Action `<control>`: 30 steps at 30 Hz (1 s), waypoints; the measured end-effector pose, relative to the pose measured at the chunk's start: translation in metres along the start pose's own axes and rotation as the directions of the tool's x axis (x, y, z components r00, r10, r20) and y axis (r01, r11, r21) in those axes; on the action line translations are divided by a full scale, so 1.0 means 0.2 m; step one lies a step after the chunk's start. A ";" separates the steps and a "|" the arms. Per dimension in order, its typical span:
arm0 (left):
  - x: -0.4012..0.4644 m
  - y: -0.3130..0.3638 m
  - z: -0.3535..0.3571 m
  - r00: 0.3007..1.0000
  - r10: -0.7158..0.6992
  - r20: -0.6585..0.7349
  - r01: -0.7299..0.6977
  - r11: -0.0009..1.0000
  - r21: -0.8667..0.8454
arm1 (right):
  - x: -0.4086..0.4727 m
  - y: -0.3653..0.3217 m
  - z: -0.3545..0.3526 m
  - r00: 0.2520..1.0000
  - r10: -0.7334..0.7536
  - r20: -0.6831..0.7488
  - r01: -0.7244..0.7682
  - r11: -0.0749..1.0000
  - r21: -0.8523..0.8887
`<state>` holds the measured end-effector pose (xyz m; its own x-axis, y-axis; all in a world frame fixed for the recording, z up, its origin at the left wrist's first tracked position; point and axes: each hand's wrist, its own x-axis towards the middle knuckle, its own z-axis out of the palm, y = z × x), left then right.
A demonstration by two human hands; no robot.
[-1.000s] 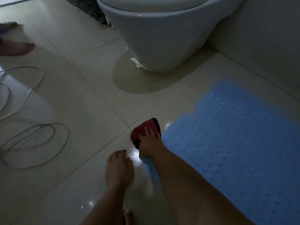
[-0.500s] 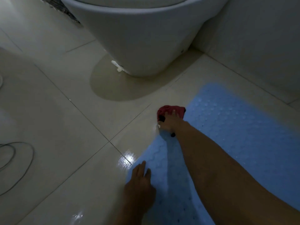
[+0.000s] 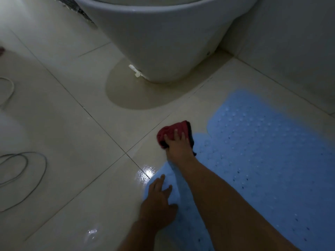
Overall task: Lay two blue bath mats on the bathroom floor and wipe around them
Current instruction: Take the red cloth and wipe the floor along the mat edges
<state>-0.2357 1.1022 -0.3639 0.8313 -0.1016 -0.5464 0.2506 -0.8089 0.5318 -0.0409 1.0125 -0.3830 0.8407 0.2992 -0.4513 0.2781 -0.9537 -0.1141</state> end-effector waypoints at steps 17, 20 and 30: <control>-0.39 -0.28 -0.81 0.851 -0.428 -0.304 0.390 0.903 -0.177 | -1.04 -0.58 0.32 0.922 -0.345 0.174 0.248 0.874 0.419; -0.40 -0.17 -0.80 0.891 -0.374 -0.258 0.340 0.926 -0.166 | -1.07 -0.54 0.19 0.978 -0.124 0.168 0.003 0.812 0.583; -0.54 0.70 -1.18 0.991 -0.036 -0.127 -0.001 0.959 -0.284 | -1.39 -0.03 -0.89 0.899 0.316 0.304 -0.380 0.218 0.899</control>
<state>-0.1729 1.1369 -0.0769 0.8778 0.0019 -0.4790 0.3803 -0.6109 0.6944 -0.1937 0.9393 -0.0993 0.7025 -0.0414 -0.7105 -0.6766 -0.3485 -0.6486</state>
